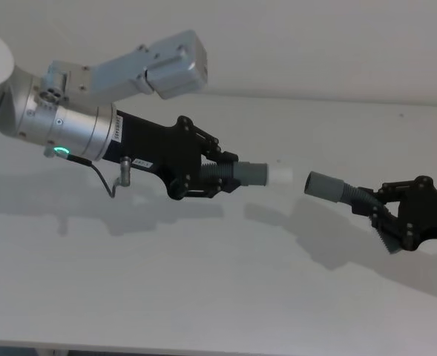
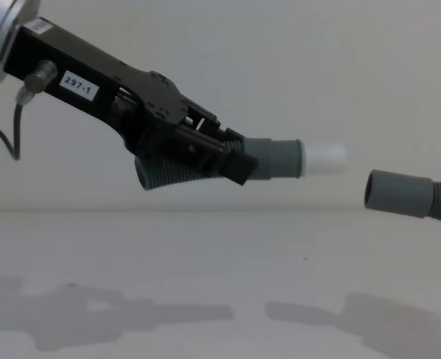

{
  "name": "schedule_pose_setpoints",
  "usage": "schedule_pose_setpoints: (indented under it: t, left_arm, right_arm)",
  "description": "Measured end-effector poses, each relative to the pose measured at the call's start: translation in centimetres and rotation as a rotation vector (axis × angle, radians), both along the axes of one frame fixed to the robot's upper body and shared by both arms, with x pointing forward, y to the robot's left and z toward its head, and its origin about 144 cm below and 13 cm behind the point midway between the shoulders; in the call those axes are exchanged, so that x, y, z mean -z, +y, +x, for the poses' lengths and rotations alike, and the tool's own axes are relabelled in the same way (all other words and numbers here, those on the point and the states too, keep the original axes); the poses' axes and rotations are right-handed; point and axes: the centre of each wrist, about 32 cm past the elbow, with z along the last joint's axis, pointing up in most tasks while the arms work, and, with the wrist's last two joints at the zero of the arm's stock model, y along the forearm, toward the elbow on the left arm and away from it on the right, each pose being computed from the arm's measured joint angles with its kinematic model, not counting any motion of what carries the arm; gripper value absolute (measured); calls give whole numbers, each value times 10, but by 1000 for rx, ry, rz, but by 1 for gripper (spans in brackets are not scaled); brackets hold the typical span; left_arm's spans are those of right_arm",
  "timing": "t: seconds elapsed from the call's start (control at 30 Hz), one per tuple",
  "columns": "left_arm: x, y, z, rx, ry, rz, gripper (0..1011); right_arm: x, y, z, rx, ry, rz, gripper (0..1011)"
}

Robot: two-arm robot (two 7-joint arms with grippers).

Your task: Use both hands to pick up one end of the pipe from the table, align the ends, and insert them.

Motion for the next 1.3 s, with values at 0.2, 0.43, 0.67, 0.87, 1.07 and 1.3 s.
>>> schedule_pose_setpoints:
  t: [0.2, 0.43, 0.67, 0.87, 1.07, 1.3]
  left_arm:
    - [0, -4, 3, 31, 21, -1, 342]
    - [1, -8, 5, 54, 37, -4, 342]
    - [1, -8, 6, 53, 37, -5, 342]
    - [0, -8, 5, 44, 25, 2, 342]
    - [-2, -8, 6, 42, 7, 16, 342]
    - [-2, -9, 9, 48, -2, 35, 342]
  right_arm:
    - [-2, 0, -1, -17, -4, -10, 162]
    - [-3, 0, -2, -27, -6, -16, 162]
    - [-3, 0, -3, -34, -8, -20, 162]
    - [-3, -1, -3, -36, -7, -22, 162]
    - [-4, -1, -3, -34, -9, -24, 162]
    - [-5, -2, -2, -33, -10, -20, 162]
